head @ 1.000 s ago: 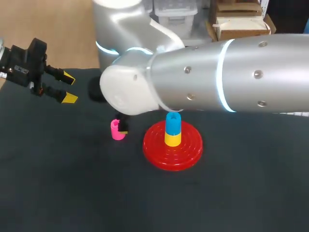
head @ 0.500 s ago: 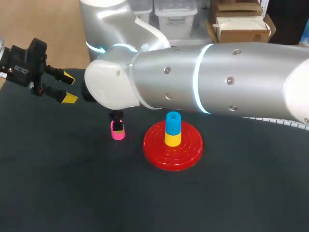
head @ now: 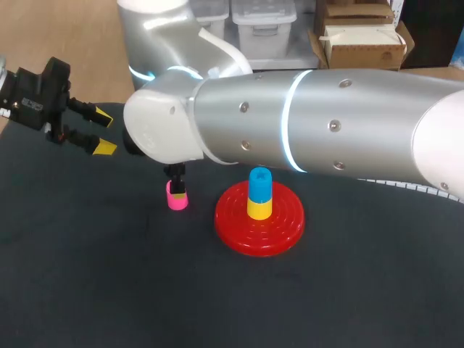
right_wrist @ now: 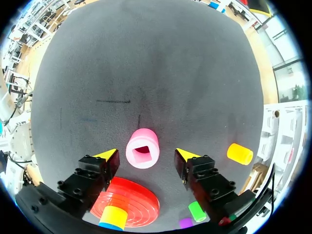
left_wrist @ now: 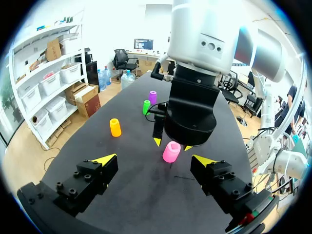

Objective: Pick up and stack the cylinders on the red base in this order: pink,purple,orange,green

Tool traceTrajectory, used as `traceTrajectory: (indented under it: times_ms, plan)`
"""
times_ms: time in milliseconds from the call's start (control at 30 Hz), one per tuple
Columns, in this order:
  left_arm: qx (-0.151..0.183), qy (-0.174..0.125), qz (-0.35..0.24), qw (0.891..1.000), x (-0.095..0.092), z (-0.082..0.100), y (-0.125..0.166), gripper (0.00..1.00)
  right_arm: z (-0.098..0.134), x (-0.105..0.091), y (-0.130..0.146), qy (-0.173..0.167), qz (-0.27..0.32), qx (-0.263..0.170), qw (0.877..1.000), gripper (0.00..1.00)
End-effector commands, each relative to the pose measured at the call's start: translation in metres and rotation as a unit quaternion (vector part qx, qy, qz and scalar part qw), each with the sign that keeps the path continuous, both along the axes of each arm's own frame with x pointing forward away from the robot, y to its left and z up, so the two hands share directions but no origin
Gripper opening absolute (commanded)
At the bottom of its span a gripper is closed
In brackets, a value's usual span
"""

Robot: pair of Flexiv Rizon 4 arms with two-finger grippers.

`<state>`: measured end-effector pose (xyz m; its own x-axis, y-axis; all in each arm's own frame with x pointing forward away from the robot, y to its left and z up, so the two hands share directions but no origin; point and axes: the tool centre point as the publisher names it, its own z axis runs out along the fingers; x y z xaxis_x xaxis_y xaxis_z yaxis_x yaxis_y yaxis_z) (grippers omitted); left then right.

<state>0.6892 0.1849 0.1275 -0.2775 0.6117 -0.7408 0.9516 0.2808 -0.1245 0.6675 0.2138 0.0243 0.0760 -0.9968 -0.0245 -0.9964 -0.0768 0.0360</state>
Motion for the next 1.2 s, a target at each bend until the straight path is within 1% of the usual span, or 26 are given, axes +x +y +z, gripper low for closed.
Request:
traceTrajectory:
  times_ms: [33,200,267,367,400,433,500,533,600,633,767,867,967,1000,1067,1167,1200]
  plan:
    - [-0.001,-0.001,0.000,1.000,0.000,-0.001,0.001,1.00,0.000,-0.003,-0.002,-0.003,-0.002,0.002,1.000,0.75]
    - [-0.001,-0.001,0.000,1.000,0.000,-0.001,0.001,1.00,0.001,-0.005,0.000,-0.001,-0.002,0.005,1.000,0.74]
    - [-0.001,-0.001,0.000,1.000,0.000,-0.001,0.001,1.00,0.001,-0.006,0.000,0.000,-0.002,0.006,1.000,0.75]
    - [-0.001,-0.001,0.000,1.000,0.000,-0.001,0.001,1.00,0.001,-0.006,0.001,0.001,-0.004,0.006,1.000,0.70]
    - [-0.001,-0.001,0.000,1.000,0.000,-0.001,0.001,1.00,0.001,-0.007,0.001,0.001,-0.004,0.006,1.000,0.63]
    - [-0.001,-0.001,0.000,1.000,0.000,-0.001,0.001,1.00,0.001,-0.007,0.000,-0.001,-0.004,0.005,1.000,0.51]
    - [-0.001,-0.001,0.000,1.000,0.000,-0.001,0.001,1.00,0.001,-0.007,0.000,-0.001,-0.008,0.004,1.000,0.39]
    - [-0.001,-0.001,0.000,1.000,0.000,-0.001,0.001,1.00,0.001,-0.007,0.000,0.000,-0.011,0.006,1.000,0.31]
    - [-0.001,-0.001,0.000,1.000,0.000,-0.001,0.001,1.00,0.003,-0.007,-0.002,-0.002,-0.018,0.010,1.000,0.13]
    - [-0.001,-0.001,0.000,1.000,0.000,-0.001,0.001,1.00,0.003,-0.006,-0.002,-0.002,-0.021,0.011,1.000,0.00]
    - [-0.001,-0.001,0.000,1.000,0.000,-0.001,0.001,1.00,0.006,-0.004,-0.006,-0.008,-0.027,0.016,0.999,0.00]
    - [-0.001,-0.001,0.000,1.000,0.000,-0.001,0.001,1.00,0.014,-0.002,-0.010,-0.020,-0.038,0.029,0.999,0.00]
    - [-0.001,-0.001,0.000,1.000,0.000,-0.001,0.001,1.00,0.038,0.001,-0.017,-0.032,-0.040,0.051,0.997,0.00]
    - [-0.001,-0.001,0.000,1.000,0.000,-0.001,0.001,1.00,0.048,0.001,-0.020,-0.037,-0.039,0.062,0.997,0.00]
    - [-0.001,-0.001,0.000,1.000,0.000,-0.001,0.001,1.00,0.070,0.002,-0.028,-0.037,-0.043,0.084,0.995,0.00]
    - [-0.001,-0.001,0.000,1.000,0.000,-0.001,0.001,1.00,0.102,0.003,-0.047,-0.041,-0.043,0.112,0.992,0.00]
    - [-0.001,-0.001,0.000,1.000,0.000,-0.001,0.001,1.00,0.108,0.003,-0.052,-0.042,-0.043,0.115,0.992,0.00]
